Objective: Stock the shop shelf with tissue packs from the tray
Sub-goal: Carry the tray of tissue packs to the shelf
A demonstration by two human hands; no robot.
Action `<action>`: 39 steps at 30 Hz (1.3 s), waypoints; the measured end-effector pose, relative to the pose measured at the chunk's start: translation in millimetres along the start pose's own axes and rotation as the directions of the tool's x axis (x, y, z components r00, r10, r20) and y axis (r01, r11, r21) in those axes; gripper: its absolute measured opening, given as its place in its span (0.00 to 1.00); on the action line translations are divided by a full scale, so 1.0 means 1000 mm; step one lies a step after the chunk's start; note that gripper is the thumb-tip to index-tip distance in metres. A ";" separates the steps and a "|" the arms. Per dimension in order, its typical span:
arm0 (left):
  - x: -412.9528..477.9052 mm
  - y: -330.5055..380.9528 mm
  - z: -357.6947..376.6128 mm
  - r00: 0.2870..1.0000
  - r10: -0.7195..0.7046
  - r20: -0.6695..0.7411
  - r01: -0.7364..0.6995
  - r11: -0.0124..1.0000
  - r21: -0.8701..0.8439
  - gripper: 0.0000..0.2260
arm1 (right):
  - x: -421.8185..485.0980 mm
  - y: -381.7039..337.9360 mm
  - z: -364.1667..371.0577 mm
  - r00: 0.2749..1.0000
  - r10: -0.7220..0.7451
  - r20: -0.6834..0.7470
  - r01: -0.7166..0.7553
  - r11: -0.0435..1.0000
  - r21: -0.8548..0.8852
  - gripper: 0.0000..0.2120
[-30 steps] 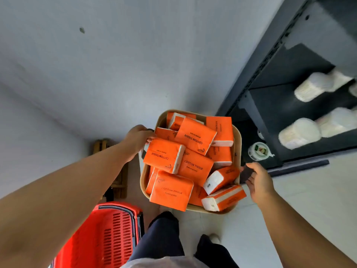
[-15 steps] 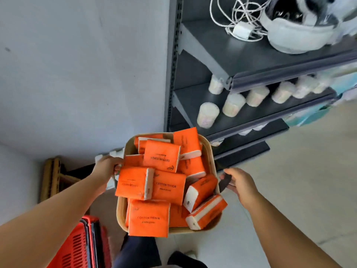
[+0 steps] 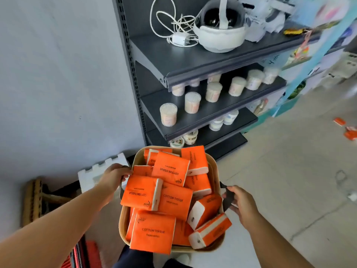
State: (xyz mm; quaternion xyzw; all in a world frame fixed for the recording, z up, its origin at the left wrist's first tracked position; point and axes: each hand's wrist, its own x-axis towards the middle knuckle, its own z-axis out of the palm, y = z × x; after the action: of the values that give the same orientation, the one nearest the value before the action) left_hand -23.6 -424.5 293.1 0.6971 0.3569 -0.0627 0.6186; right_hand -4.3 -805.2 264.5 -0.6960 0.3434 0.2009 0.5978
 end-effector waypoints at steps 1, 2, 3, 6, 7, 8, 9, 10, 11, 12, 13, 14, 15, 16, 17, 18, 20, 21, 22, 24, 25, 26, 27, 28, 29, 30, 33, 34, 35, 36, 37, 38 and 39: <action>-0.003 0.007 0.011 1.000 0.006 0.024 -0.007 1.000 0.025 0.04 | -0.002 0.003 -0.011 1.000 0.002 -0.008 -0.002 1.000 0.005 0.10; -0.006 0.015 0.023 0.999 0.014 0.050 -0.016 0.999 0.050 0.06 | -0.006 0.003 -0.023 1.000 0.007 -0.018 -0.007 1.000 0.015 0.09; -0.010 0.023 0.036 0.996 0.029 0.088 -0.037 0.996 0.079 0.08 | -0.009 0.004 -0.034 0.999 0.021 -0.034 -0.021 0.999 0.026 0.09; -0.018 0.043 0.071 0.979 0.044 0.201 -0.074 0.987 0.143 0.13 | -0.019 0.005 -0.061 0.998 0.026 -0.066 -0.022 0.998 0.061 0.07; -0.020 0.051 0.086 0.971 0.053 0.235 -0.094 0.982 0.165 0.14 | -0.022 0.004 -0.072 0.997 0.015 -0.080 -0.008 0.996 0.087 0.06; -0.024 0.059 0.097 0.962 0.065 0.264 -0.115 0.977 0.181 0.15 | -0.026 0.004 -0.079 0.996 -0.001 -0.090 0.011 0.994 0.107 0.06; -0.024 0.065 0.111 0.950 0.078 0.303 -0.138 0.974 0.181 0.15 | -0.030 0.004 -0.087 0.993 -0.011 -0.116 0.026 0.992 0.126 0.06; -0.029 0.075 0.129 0.932 0.088 0.351 -0.159 0.971 0.178 0.14 | -0.034 0.005 -0.099 0.988 -0.025 -0.151 0.048 0.987 0.151 0.06; -0.030 0.082 0.146 0.914 0.089 0.397 -0.173 0.968 0.181 0.12 | -0.040 0.004 -0.110 0.981 -0.031 -0.190 0.065 0.982 0.177 0.07; -0.032 0.090 0.163 0.891 0.095 0.443 -0.200 0.960 0.197 0.10 | -0.044 0.003 -0.121 0.974 -0.037 -0.222 0.085 0.975 0.207 0.09; -0.030 0.096 0.181 0.872 0.095 0.481 -0.226 0.948 0.223 0.10 | -0.045 0.004 -0.131 0.965 -0.031 -0.262 0.095 0.967 0.235 0.11; -0.031 0.103 0.195 0.860 0.086 0.503 -0.248 0.932 0.263 0.12 | -0.046 0.005 -0.140 0.955 -0.026 -0.295 0.104 0.962 0.252 0.14; -0.029 0.109 0.211 0.843 0.083 0.531 -0.278 0.913 0.298 0.12 | -0.045 0.006 -0.152 0.947 -0.019 -0.322 0.109 0.959 0.263 0.18; -0.029 0.117 0.226 0.825 0.088 0.558 -0.313 0.893 0.322 0.11 | -0.040 0.010 -0.165 0.940 -0.026 -0.341 0.126 0.953 0.275 0.21; -0.027 0.124 0.242 0.807 0.089 0.583 -0.342 0.876 0.339 0.11 | -0.036 0.012 -0.178 0.935 -0.026 -0.354 0.132 0.951 0.280 0.24; -0.026 0.131 0.258 0.791 0.086 0.606 -0.366 0.860 0.356 0.14 | -0.031 0.015 -0.191 0.930 -0.025 -0.366 0.143 0.943 0.300 0.26; -0.022 0.146 0.290 0.758 0.097 0.645 -0.403 0.847 0.346 0.16 | -0.034 0.007 -0.208 0.906 0.005 -0.423 0.162 0.920 0.358 0.25; -0.022 0.154 0.305 0.738 0.098 0.667 -0.415 0.846 0.334 0.15 | -0.039 -0.001 -0.215 0.888 0.024 -0.459 0.174 0.907 0.384 0.25; -0.020 0.161 0.321 0.721 0.095 0.687 -0.430 0.838 0.335 0.14 | -0.043 -0.010 -0.222 0.870 0.024 -0.492 0.200 0.896 0.398 0.24; -0.019 0.175 0.350 0.695 0.078 0.715 -0.441 0.831 0.338 0.13 | -0.048 -0.024 -0.235 0.834 0.028 -0.552 0.236 0.885 0.401 0.19; -0.019 0.185 0.365 0.676 0.072 0.733 -0.446 0.833 0.329 0.14 | -0.046 -0.031 -0.244 0.812 0.033 -0.582 0.248 0.884 0.397 0.17; -0.018 0.194 0.380 0.662 0.072 0.746 -0.453 0.831 0.322 0.15 | -0.043 -0.037 -0.252 0.790 0.039 -0.612 0.265 0.878 0.398 0.15; -0.017 0.204 0.394 0.641 0.076 0.764 -0.471 0.825 0.313 0.17 | -0.041 -0.044 -0.259 0.772 0.050 -0.634 0.274 0.873 0.403 0.15; -0.017 0.214 0.411 0.621 0.083 0.779 -0.486 0.821 0.300 0.18 | -0.037 -0.049 -0.266 0.752 0.060 -0.656 0.290 0.864 0.412 0.17; -0.018 0.223 0.423 0.597 0.092 0.797 -0.496 0.823 0.277 0.16 | -0.036 -0.053 -0.270 0.742 0.069 -0.667 0.301 0.855 0.423 0.20; -0.020 0.233 0.436 0.572 0.095 0.815 -0.511 0.819 0.262 0.14 | -0.031 -0.055 -0.276 0.729 0.071 -0.681 0.324 0.840 0.436 0.23; -0.020 0.252 0.472 0.511 0.111 0.853 -0.544 0.809 0.221 0.12 | -0.027 -0.066 -0.286 0.704 0.087 -0.705 0.378 0.794 0.476 0.18; -0.019 0.257 0.483 0.494 0.106 0.863 -0.553 0.804 0.218 0.12 | -0.027 -0.071 -0.288 0.696 0.087 -0.712 0.400 0.777 0.486 0.15; -0.019 0.264 0.497 0.468 0.098 0.878 -0.560 0.802 0.209 0.13 | -0.025 -0.076 -0.293 0.688 0.095 -0.719 0.417 0.759 0.499 0.13; -0.019 0.270 0.512 0.449 0.089 0.889 -0.564 0.800 0.205 0.14 | -0.021 -0.082 -0.299 0.682 0.098 -0.724 0.435 0.741 0.511 0.14; -0.019 0.276 0.527 0.437 0.077 0.896 -0.568 0.796 0.209 0.15 | -0.018 -0.089 -0.305 0.684 0.097 -0.723 0.444 0.730 0.519 0.16; -0.020 0.283 0.542 0.433 0.070 0.899 -0.567 0.796 0.211 0.17 | -0.013 -0.094 -0.313 0.681 0.086 -0.727 0.457 0.726 0.514 0.18; -0.023 0.289 0.554 0.431 0.071 0.900 -0.568 0.796 0.209 0.17 | -0.007 -0.098 -0.321 0.678 0.080 -0.730 0.463 0.726 0.509 0.20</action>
State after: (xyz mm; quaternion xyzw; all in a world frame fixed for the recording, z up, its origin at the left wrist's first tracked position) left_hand 321.9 -931.4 415.8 0.7579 -0.1719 -0.3631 0.5141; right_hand 19.1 -1110.2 402.5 -0.4938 0.5122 -0.2868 0.6416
